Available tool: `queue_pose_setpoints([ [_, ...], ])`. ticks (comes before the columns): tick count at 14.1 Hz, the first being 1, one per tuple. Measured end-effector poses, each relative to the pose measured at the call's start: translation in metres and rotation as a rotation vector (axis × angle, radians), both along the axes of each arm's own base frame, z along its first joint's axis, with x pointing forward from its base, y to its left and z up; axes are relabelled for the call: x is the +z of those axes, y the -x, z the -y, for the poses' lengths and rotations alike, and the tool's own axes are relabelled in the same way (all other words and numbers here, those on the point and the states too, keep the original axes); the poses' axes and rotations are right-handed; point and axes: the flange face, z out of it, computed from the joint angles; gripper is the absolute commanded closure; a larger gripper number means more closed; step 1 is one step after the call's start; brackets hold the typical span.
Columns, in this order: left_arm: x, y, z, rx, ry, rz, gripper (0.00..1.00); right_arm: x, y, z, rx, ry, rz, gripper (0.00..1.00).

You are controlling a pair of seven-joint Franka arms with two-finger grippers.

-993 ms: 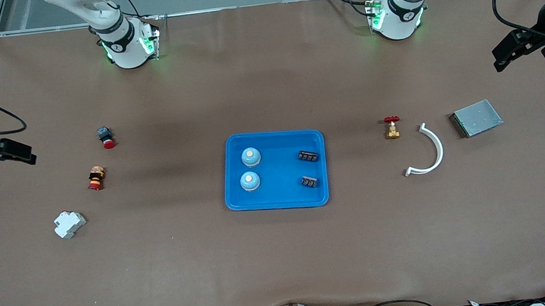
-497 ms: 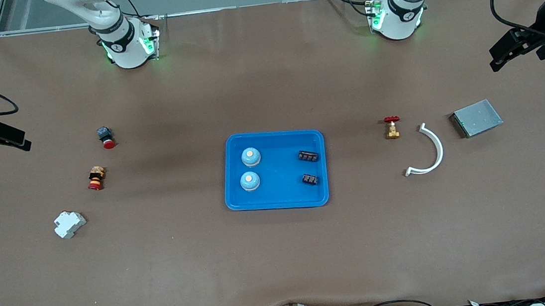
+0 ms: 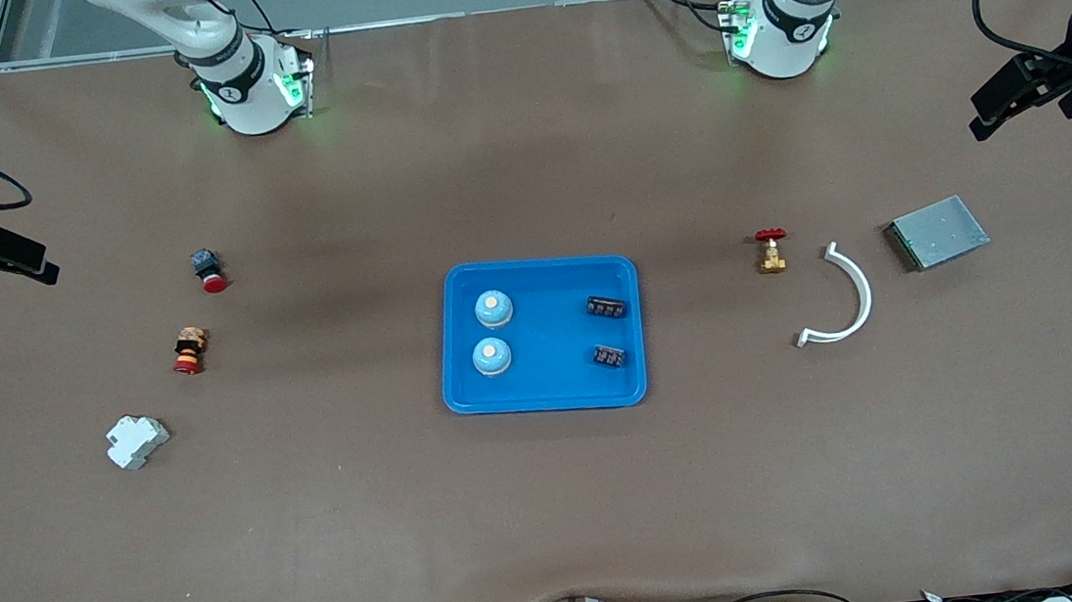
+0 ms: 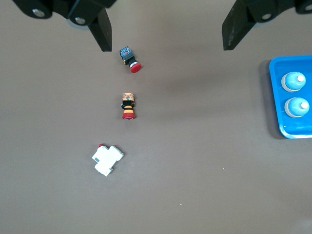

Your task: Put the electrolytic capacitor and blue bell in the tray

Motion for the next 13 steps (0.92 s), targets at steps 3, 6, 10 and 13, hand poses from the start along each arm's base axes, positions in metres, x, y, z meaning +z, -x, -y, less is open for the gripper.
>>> queue_pose_setpoints([
  [3, 0.0, 0.0, 0.0, -0.012, 0.0, 0.002, 0.0, -0.002, 0.001, 0.0, -0.001, -0.001, -0.01, 0.0],
  [6, 0.002, 0.0, 0.0, -0.014, 0.0, 0.006, 0.0, -0.001, 0.004, 0.0, -0.001, -0.001, -0.017, 0.0],
  [10, 0.004, 0.0, 0.0, -0.015, 0.0, 0.01, 0.0, 0.011, 0.006, 0.001, -0.003, -0.001, -0.008, 0.0],
  [13, 0.006, 0.0, 0.001, -0.016, 0.001, 0.015, 0.0, 0.013, 0.007, 0.001, -0.011, -0.001, -0.016, 0.0],
])
